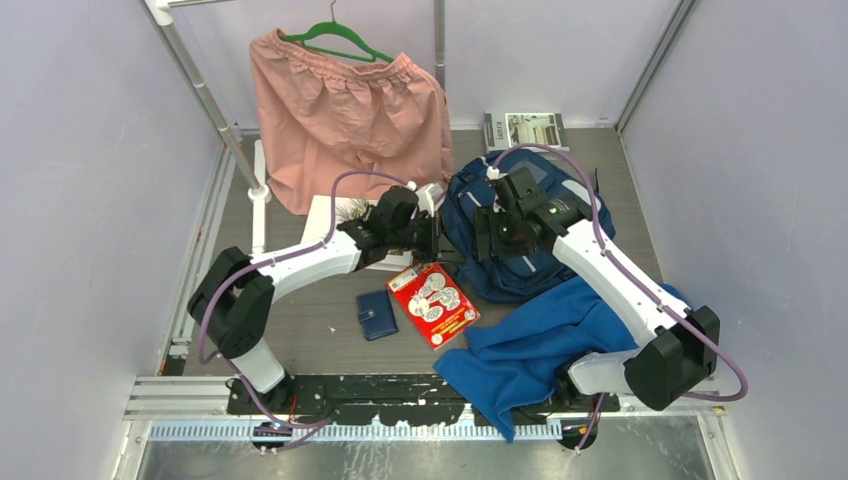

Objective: Pack the student bag
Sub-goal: Adjust the student bag at the center of the board.

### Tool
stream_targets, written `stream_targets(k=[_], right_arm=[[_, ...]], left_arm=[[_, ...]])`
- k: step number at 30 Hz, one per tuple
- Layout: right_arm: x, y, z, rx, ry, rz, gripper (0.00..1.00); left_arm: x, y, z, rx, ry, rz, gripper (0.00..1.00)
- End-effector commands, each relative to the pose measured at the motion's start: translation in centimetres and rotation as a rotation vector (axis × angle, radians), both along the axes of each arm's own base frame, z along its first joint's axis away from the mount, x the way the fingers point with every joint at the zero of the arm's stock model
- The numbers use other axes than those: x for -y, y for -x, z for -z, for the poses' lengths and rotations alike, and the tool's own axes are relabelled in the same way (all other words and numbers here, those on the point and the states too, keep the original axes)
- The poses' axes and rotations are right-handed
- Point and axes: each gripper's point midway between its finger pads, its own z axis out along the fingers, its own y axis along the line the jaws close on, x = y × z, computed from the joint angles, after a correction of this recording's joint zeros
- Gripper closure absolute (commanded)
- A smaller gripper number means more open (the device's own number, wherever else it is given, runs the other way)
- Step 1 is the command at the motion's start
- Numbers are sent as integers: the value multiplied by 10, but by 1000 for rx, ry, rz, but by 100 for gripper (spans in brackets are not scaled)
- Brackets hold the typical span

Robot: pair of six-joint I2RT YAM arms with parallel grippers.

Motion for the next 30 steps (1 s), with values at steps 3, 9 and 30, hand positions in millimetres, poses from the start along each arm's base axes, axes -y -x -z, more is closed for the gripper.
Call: stream_targets(k=[3, 9, 30], right_arm=[[-16, -31, 5, 72, -29, -27, 35], [-22, -38, 30, 48, -24, -29, 40], [135, -28, -131, 407, 96, 497, 99]], left_arm=[[10, 4, -23, 50, 92, 66, 100], [9, 5, -25, 55, 95, 69, 100], [66, -56, 17, 2, -30, 108, 100]])
